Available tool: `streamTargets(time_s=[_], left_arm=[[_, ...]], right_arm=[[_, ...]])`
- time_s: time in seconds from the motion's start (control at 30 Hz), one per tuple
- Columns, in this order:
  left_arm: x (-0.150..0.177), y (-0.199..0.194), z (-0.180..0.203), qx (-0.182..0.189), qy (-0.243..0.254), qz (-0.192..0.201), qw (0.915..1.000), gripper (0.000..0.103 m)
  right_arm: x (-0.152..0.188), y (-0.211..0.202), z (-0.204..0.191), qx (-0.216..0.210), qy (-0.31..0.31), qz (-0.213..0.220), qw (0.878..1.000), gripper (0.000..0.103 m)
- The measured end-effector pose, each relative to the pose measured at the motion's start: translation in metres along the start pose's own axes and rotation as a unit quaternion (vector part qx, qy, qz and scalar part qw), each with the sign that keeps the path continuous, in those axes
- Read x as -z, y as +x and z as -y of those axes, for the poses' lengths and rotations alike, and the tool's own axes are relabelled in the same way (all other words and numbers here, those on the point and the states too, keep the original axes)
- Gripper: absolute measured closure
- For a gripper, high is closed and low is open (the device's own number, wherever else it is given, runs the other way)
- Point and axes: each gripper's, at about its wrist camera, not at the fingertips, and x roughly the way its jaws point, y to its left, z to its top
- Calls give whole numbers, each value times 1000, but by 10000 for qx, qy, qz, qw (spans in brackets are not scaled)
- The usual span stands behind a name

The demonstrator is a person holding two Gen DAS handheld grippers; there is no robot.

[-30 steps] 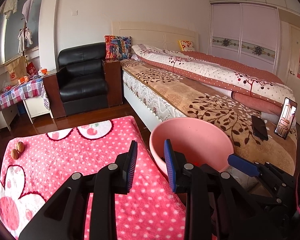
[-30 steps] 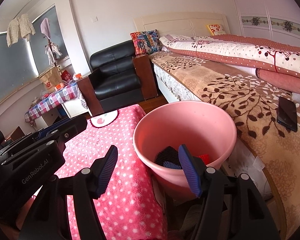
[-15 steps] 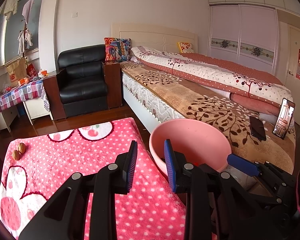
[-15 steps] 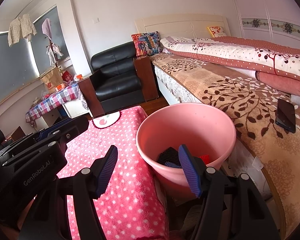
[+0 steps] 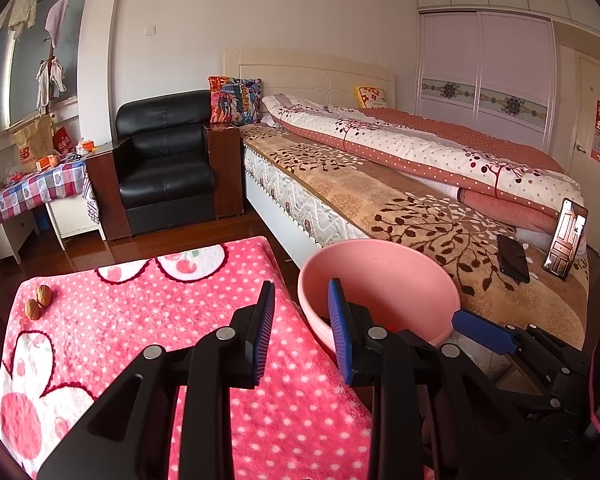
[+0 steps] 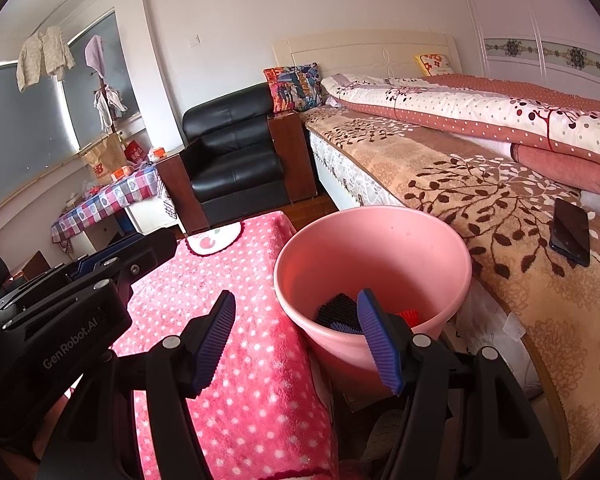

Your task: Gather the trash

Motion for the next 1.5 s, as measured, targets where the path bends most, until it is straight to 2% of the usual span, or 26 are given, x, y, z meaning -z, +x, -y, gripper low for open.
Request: streamTargets(time_s=[1.5], left_arm=[[2, -1, -1, 22, -20, -39, 10000, 75]], right_arm=[[8, 4, 3, -1, 17, -47, 10000, 40]])
